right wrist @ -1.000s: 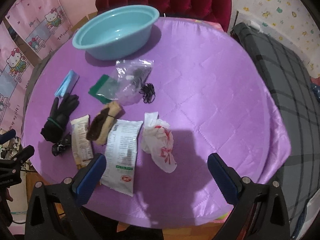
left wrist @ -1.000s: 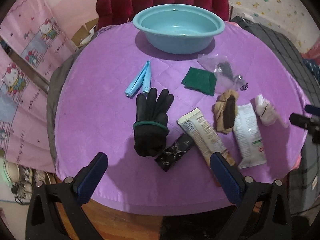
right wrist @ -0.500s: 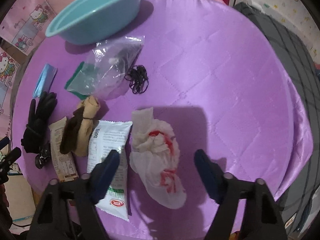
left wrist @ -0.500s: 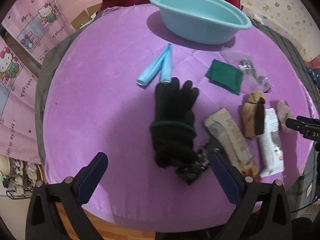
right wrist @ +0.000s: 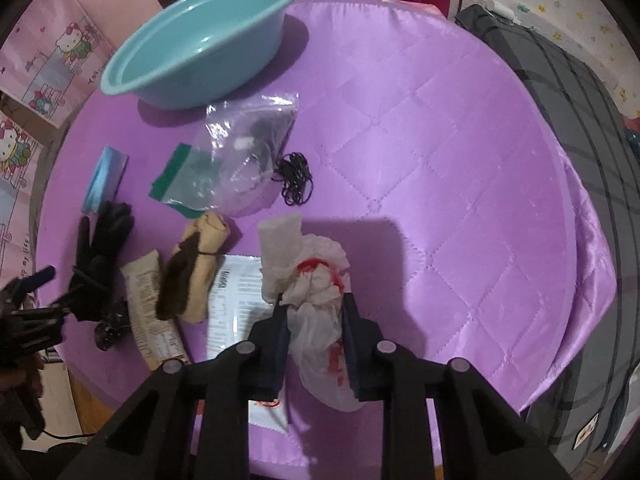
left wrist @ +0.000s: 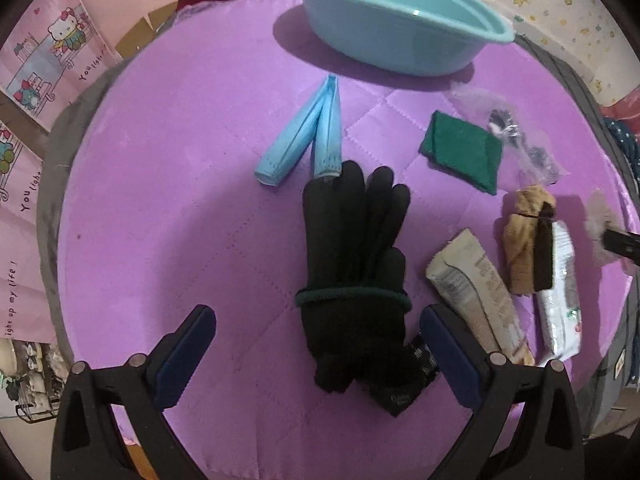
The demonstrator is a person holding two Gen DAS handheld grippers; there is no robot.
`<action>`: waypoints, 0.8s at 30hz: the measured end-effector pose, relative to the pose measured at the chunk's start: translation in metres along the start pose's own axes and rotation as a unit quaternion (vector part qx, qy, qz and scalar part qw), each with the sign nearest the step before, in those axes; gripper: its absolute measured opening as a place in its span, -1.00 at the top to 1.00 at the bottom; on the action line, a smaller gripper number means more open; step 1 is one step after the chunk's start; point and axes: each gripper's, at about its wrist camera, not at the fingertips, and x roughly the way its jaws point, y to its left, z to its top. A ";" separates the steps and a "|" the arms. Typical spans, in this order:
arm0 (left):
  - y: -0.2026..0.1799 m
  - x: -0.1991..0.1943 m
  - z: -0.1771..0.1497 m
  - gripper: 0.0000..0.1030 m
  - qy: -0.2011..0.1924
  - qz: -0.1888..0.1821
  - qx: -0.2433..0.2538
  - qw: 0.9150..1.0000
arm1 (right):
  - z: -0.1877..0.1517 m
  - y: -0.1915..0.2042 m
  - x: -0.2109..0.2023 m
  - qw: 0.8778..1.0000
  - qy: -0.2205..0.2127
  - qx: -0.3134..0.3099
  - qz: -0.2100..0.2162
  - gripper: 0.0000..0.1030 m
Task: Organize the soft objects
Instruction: 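Grasp the white tissue with the right tool while the left tool grasps the black glove, then carry the tissue and glove over the blue basin with both tools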
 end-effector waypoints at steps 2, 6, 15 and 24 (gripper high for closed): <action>-0.001 0.011 0.005 -1.00 0.014 -0.015 0.000 1.000 | -0.001 0.001 -0.007 1.000 -0.005 0.001 -0.001 0.52; -0.008 0.026 0.010 -0.50 0.035 -0.033 0.015 0.999 | -0.003 0.004 -0.015 1.000 -0.007 0.007 -0.002 0.51; -0.011 0.018 0.013 0.33 0.018 -0.062 0.033 0.997 | -0.003 0.005 -0.020 1.000 -0.017 0.007 -0.001 0.50; -0.006 -0.024 -0.007 0.36 -0.007 -0.055 0.027 0.998 | -0.001 0.013 -0.032 1.000 -0.029 -0.008 0.009 0.50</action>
